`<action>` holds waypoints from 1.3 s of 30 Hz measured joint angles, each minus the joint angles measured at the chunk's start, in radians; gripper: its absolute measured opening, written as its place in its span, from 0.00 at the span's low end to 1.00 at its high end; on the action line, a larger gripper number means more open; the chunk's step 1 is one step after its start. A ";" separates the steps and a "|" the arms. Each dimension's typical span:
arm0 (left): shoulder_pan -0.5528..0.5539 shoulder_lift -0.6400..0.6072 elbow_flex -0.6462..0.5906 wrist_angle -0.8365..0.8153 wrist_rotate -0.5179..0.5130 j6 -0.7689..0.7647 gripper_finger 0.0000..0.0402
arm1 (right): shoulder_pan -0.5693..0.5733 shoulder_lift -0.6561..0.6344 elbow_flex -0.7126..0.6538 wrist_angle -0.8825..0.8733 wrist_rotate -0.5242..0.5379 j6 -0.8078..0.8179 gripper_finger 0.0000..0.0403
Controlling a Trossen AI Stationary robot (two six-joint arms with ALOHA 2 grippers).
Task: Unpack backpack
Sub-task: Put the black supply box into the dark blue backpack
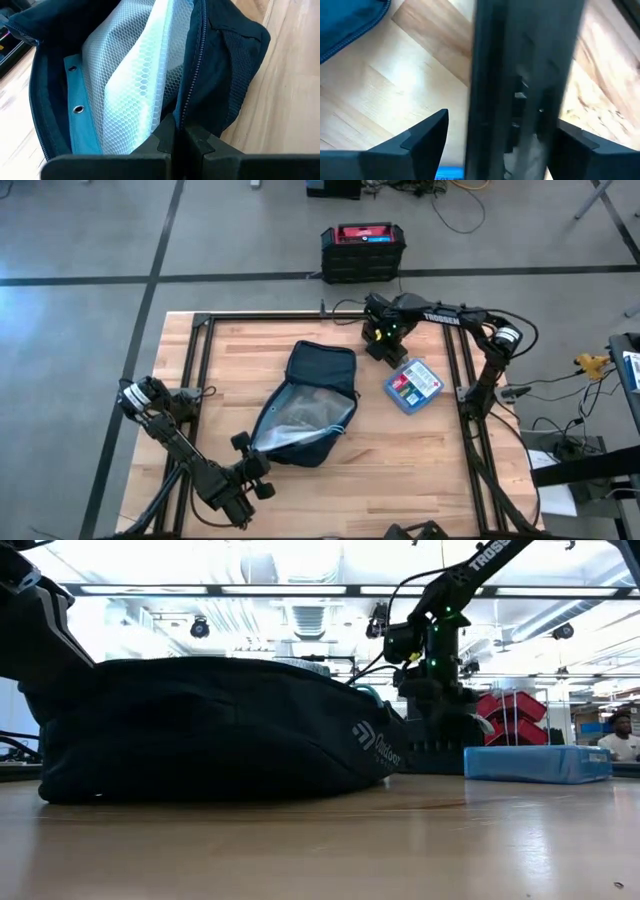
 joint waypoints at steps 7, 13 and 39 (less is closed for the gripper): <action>0.000 0.000 0.000 0.008 0.000 0.000 0.00 | -0.001 0.095 -0.054 0.057 -0.005 0.009 0.59; 0.000 0.000 0.000 0.011 0.000 0.003 0.00 | -0.001 0.142 -0.052 0.066 -0.022 -0.005 0.57; 0.000 0.004 0.000 0.033 0.000 0.000 0.00 | -0.017 0.051 -0.037 0.104 -0.015 0.001 0.69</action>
